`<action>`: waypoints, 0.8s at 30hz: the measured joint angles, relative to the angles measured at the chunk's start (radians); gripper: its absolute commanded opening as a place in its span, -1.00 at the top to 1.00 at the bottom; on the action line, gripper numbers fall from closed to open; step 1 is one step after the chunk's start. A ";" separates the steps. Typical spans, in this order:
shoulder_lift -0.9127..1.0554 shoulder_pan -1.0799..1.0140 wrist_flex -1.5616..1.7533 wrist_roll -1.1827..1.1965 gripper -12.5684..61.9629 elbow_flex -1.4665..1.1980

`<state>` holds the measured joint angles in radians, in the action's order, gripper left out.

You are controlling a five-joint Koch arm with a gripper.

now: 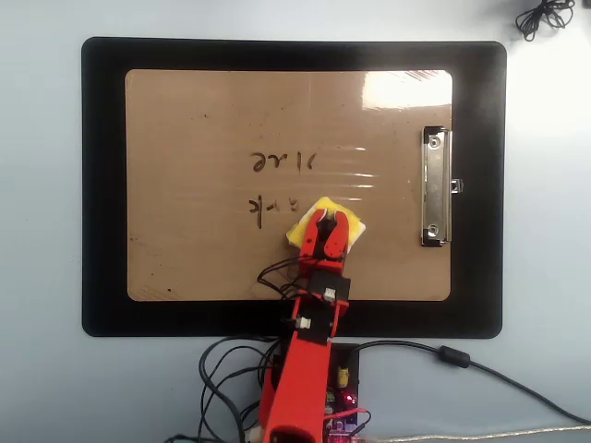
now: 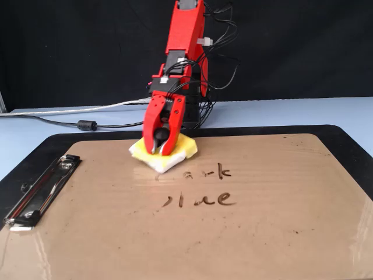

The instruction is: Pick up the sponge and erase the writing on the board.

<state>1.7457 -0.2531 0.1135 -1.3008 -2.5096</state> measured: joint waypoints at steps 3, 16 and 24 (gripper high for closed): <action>-0.156 0.003 0.020 0.000 0.88 0.178; -0.095 0.009 -0.005 0.000 0.88 0.153; 0.083 0.179 0.012 -0.077 0.88 -0.101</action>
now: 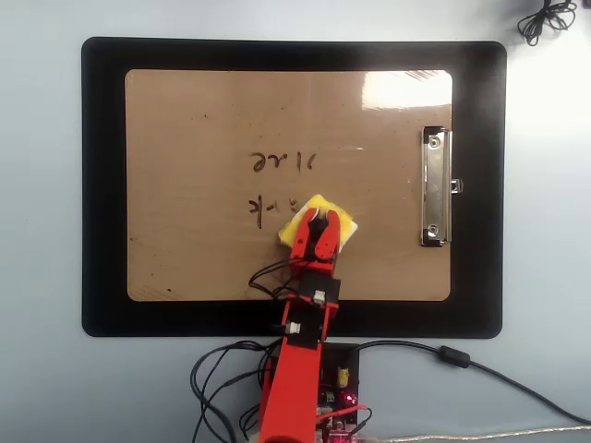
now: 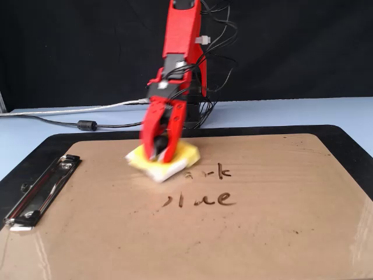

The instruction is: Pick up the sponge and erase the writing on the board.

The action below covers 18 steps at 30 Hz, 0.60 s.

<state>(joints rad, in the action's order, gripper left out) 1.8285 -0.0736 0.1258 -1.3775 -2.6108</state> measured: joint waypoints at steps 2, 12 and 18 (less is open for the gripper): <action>0.002 0.038 -0.015 -0.037 0.88 0.014; -0.580 0.075 0.018 -0.063 0.88 0.612; 0.012 0.074 0.008 -0.066 0.88 -0.005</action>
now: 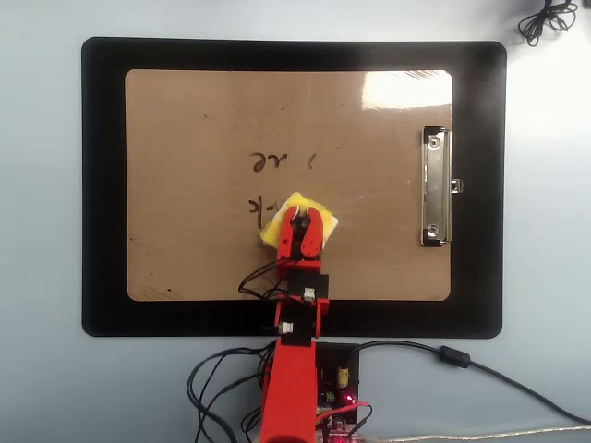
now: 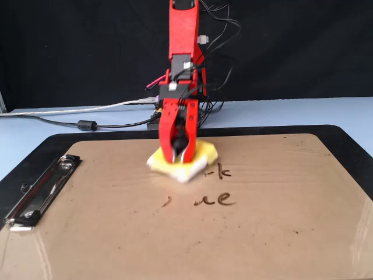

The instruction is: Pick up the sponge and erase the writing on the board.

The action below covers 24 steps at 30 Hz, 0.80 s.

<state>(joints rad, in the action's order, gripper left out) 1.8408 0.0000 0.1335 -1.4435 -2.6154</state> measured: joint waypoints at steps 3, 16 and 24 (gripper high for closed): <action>-0.060 -0.005 -0.034 0.005 0.88 0.089; -0.150 -0.129 0.061 0.025 0.88 0.098; -0.611 -0.138 0.072 0.044 0.88 0.598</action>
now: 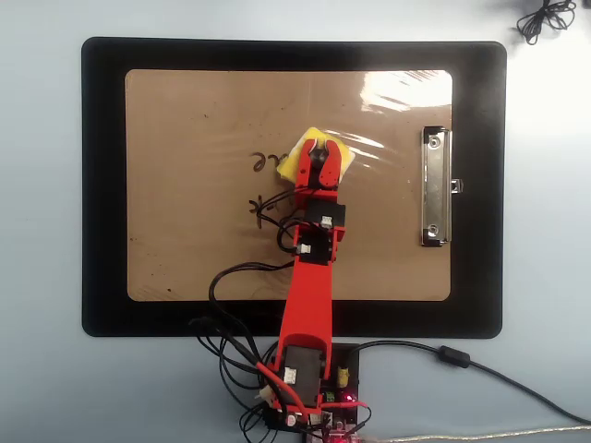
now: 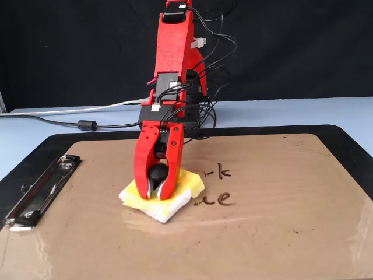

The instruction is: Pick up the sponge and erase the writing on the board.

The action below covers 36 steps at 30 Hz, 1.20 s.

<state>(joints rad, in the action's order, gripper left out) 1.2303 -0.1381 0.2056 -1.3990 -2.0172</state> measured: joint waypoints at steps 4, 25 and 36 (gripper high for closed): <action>0.278 0.009 0.017 0.000 0.88 -0.325; 0.460 0.291 -0.060 -0.132 0.88 -0.462; 0.402 0.302 -0.064 -0.143 0.88 -0.416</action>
<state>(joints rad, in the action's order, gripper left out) 1.6322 0.1641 0.1411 -1.5417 -2.4329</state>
